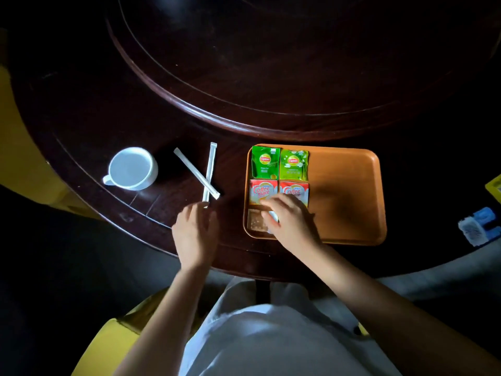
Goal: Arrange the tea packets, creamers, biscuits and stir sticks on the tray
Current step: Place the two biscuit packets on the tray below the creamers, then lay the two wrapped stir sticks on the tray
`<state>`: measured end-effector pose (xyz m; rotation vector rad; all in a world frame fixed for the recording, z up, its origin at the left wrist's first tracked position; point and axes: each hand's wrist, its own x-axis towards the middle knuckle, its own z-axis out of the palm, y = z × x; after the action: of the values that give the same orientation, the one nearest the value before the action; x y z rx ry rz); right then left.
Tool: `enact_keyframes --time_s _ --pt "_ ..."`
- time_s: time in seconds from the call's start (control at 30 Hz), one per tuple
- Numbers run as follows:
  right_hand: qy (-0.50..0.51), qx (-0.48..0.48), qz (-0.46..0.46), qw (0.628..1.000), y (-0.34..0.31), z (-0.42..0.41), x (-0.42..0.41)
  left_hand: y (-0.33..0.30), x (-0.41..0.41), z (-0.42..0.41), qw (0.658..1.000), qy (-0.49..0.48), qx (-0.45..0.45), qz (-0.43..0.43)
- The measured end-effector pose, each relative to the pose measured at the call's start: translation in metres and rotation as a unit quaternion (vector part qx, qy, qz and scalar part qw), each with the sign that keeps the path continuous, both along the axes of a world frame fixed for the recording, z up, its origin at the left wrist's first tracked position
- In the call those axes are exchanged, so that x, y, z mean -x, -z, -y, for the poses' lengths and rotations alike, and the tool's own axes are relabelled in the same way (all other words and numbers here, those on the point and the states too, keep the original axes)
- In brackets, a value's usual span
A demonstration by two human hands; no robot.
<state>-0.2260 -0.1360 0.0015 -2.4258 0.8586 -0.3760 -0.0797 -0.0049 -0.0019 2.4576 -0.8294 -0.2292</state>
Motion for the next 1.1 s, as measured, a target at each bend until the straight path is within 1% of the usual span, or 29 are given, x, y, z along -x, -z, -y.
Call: enact_keyframes --time_s 0.07,0.13,0.3,0.5,0.63,0.77,0.87,1.1 --pt "-0.01 -0.067 -0.02 0.997 -0.005 0.0 -0.036 0.0 -0.019 0.005 0.998 -0.037 -0.046 -0.02" --pt "-0.034 -0.098 -0.065 0.992 -0.008 -0.001 -0.069 0.002 -0.034 0.01 0.995 -0.039 -0.084 -0.024" --pt "-0.062 -0.072 -0.151 0.984 -0.005 0.001 -0.125 0.008 -0.051 0.025 0.991 -0.022 -0.125 -0.049" --pt "-0.027 -0.064 -0.205 0.976 -0.001 -0.002 -0.148 0.011 -0.056 0.033 0.987 -0.011 -0.151 -0.056" --pt "-0.02 -0.064 -0.223 0.972 0.004 -0.008 -0.16 0.011 -0.058 0.036 0.987 0.001 -0.148 -0.057" --pt "-0.013 -0.078 -0.222 0.972 0.008 -0.009 -0.159 0.01 -0.06 0.038 0.988 0.02 -0.151 -0.04" --pt "-0.003 -0.101 -0.219 0.971 0.007 -0.008 -0.16 0.007 -0.06 0.042 0.985 0.033 -0.169 -0.029" --pt "0.009 -0.161 -0.208 0.965 0.001 -0.004 -0.154 0.003 -0.061 0.053 0.975 0.029 -0.218 -0.042"
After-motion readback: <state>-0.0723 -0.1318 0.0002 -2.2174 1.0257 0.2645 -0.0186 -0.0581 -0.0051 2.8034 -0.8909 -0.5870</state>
